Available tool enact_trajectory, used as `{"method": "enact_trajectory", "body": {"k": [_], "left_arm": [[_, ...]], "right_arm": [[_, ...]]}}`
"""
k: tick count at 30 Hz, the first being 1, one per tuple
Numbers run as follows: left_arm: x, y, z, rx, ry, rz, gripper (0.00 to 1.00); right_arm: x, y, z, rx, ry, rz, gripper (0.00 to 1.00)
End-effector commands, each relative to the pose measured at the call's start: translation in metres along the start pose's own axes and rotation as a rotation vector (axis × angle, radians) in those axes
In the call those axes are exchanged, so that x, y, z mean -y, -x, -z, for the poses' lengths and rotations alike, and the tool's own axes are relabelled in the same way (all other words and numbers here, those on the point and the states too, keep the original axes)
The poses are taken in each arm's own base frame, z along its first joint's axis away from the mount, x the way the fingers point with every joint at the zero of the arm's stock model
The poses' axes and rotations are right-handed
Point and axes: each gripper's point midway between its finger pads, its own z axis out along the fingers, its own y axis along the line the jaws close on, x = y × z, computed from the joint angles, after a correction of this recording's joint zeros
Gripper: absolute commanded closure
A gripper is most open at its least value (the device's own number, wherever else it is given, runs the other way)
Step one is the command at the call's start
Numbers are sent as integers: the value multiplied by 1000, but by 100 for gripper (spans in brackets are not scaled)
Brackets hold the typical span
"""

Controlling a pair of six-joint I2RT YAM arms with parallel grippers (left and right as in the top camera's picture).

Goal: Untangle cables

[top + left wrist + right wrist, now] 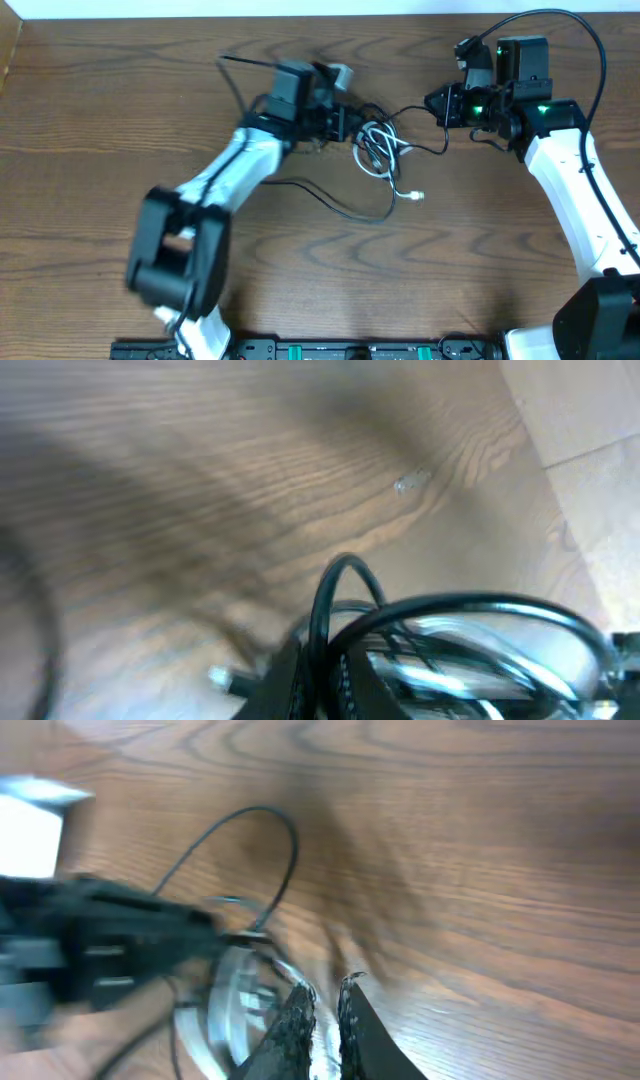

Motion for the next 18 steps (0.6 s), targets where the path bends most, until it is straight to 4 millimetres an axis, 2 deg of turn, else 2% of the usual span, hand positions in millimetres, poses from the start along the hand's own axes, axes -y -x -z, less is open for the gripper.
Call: {"method": "enact_trajectory", "body": {"k": [1,2,3,5,6,7,13,18], "left_arm": [[30,22,52,54,-28,3,93],[32,21,57,49,-24,10,93],[34,17,62,36,-17,7,93],[36,10,68,12,-5,-12,93],[36,6,70,-1,4,-8,93],[34,4,70,-10,13,2,93],[9,-8,71,-43,144,48,93],[-1,-9,73,-40,204,54,93]], "right_arm": [[5,2,1,10,-43,58,98],[4,2,1,7,-32,79,93],[-1,1,0,3,-10,112,81],[-12,-2,0,-5,50,200,44],[-16,-2,0,-4,64,230,32],[-17,-2,-1,-4,65,242,25],[-24,11,4,34,71,291,24],[-28,30,8,105,60,389,30]]}}
